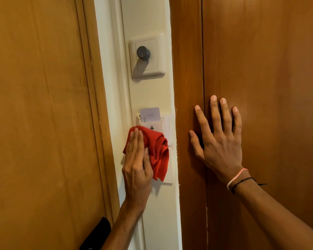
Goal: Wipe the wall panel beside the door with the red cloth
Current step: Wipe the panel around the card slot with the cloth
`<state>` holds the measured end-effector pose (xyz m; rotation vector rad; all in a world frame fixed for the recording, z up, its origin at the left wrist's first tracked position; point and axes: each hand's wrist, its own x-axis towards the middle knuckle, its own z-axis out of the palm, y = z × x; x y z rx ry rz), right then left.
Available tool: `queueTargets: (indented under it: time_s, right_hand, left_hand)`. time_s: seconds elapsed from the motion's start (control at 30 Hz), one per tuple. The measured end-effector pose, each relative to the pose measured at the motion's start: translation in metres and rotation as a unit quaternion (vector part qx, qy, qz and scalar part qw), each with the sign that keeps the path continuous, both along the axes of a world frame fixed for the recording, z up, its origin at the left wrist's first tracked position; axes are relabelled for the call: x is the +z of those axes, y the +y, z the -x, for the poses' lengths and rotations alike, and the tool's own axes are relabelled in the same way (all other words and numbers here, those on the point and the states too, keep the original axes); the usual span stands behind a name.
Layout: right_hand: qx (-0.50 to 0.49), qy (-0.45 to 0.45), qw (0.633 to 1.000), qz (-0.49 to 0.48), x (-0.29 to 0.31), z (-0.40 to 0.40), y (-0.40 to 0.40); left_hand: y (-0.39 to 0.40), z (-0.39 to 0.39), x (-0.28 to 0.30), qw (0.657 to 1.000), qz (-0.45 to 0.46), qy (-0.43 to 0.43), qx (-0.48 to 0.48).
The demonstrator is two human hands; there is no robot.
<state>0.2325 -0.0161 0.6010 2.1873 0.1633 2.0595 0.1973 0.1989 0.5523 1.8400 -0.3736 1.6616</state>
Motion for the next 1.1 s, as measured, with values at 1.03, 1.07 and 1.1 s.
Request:
queueTargets:
  time_s: [1.03,1.07,1.1]
  right_hand:
    - [0.006,-0.003,1.000,0.000,0.000,-0.002,-0.001]
    - [0.008,-0.002,1.000,-0.001,-0.001,-0.002,-0.001]
    - [0.008,-0.003,1.000,-0.003,-0.001,-0.002,-0.001]
  left_hand:
    - [0.010,0.003,0.029,0.999,-0.010,-0.039,0.013]
    - [0.008,0.003,0.027,0.999,0.000,-0.040,0.009]
    - [0.007,0.004,0.022,0.999,0.009,-0.041,0.005]
